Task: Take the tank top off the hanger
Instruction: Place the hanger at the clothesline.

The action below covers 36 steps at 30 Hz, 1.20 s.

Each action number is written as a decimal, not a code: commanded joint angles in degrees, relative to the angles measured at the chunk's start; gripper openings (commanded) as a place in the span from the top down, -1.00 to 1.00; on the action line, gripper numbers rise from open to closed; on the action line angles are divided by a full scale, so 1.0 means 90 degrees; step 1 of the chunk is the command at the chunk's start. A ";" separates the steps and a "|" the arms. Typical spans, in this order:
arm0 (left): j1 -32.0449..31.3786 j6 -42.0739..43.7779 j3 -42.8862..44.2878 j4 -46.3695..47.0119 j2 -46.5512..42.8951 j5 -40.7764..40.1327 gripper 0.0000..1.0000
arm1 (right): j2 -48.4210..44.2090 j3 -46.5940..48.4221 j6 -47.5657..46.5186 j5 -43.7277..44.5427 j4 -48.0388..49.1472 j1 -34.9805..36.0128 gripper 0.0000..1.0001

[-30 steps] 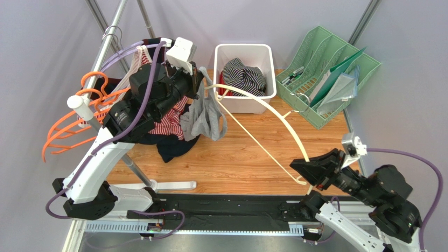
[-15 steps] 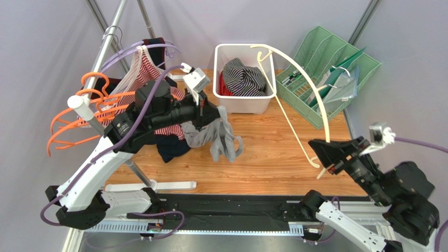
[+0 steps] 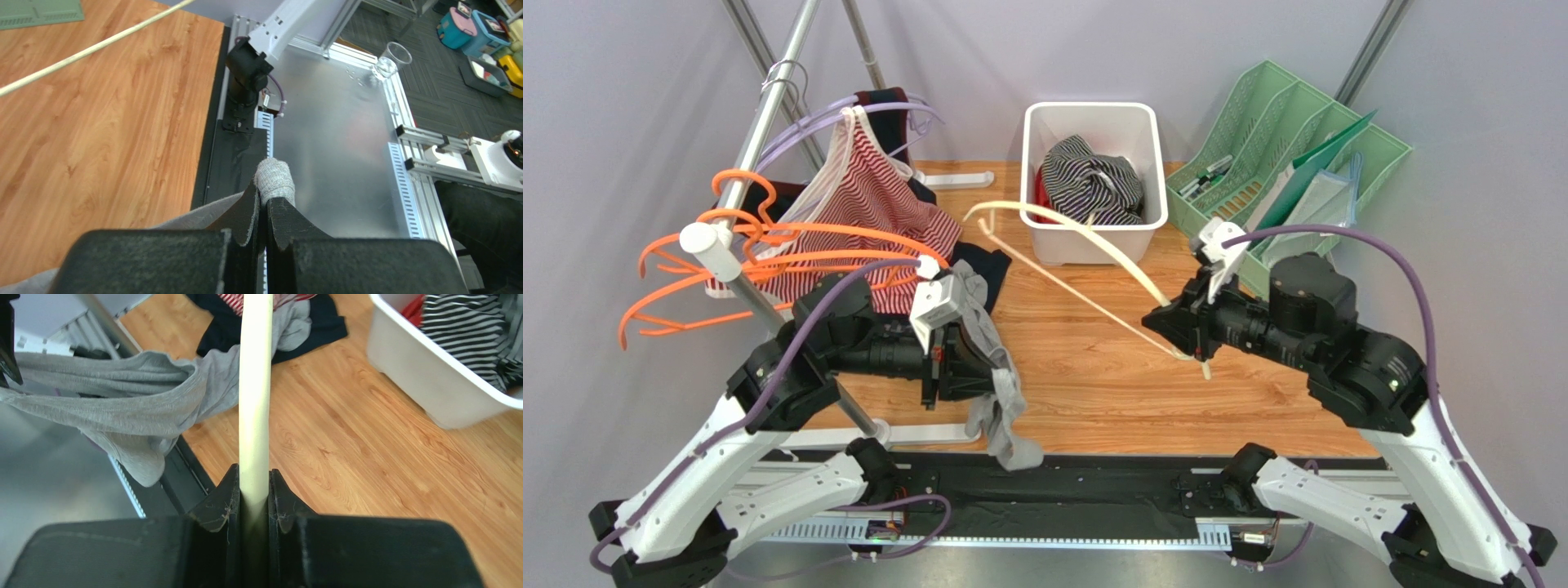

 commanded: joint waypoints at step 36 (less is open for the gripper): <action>-0.0010 -0.1147 -0.2431 0.0190 -0.2759 -0.1182 1.00 | 0.6035 0.6385 -0.2105 -0.5158 0.0010 -0.0460 1.00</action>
